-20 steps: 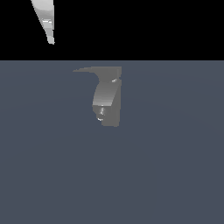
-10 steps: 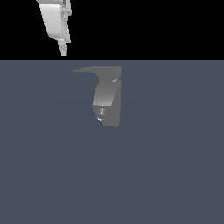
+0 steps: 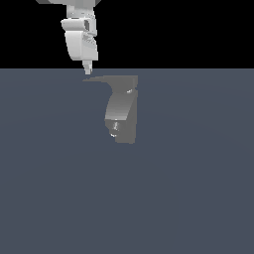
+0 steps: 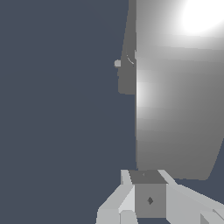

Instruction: Turn on the faucet by rotating a designated handle.

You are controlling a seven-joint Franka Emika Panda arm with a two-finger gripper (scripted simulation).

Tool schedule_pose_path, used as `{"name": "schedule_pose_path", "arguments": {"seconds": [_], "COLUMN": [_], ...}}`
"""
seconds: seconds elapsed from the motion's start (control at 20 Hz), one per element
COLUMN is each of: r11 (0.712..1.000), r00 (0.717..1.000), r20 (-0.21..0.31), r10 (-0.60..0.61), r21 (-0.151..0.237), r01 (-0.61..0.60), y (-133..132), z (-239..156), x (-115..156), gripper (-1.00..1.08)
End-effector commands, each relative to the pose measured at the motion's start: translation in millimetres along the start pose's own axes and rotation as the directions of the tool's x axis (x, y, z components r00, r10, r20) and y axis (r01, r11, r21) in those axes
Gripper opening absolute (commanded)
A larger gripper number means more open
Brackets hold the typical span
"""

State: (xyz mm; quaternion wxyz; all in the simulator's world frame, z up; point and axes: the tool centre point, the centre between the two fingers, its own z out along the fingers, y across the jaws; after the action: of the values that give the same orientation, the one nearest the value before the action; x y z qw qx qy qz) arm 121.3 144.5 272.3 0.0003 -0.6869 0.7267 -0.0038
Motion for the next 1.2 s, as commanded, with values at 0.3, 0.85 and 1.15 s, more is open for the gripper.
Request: {"name": "schedule_pose_path", "arguments": {"seconds": [0.3, 0.85, 1.15], "r11": [0.990, 0.982, 0.982], "r00": [0.990, 0.982, 0.982], "r20": [0.001, 0.002, 0.002], "r10": [0.141, 0.187, 0.187], "r21": [-0.004, -0.006, -0.007], "r01": [-0.141, -0.187, -0.187], "y": [-34, -45, -37], "z": [19, 25, 25], "x": [20, 29, 27], "gripper": [-1.00, -1.00, -1.00]}}
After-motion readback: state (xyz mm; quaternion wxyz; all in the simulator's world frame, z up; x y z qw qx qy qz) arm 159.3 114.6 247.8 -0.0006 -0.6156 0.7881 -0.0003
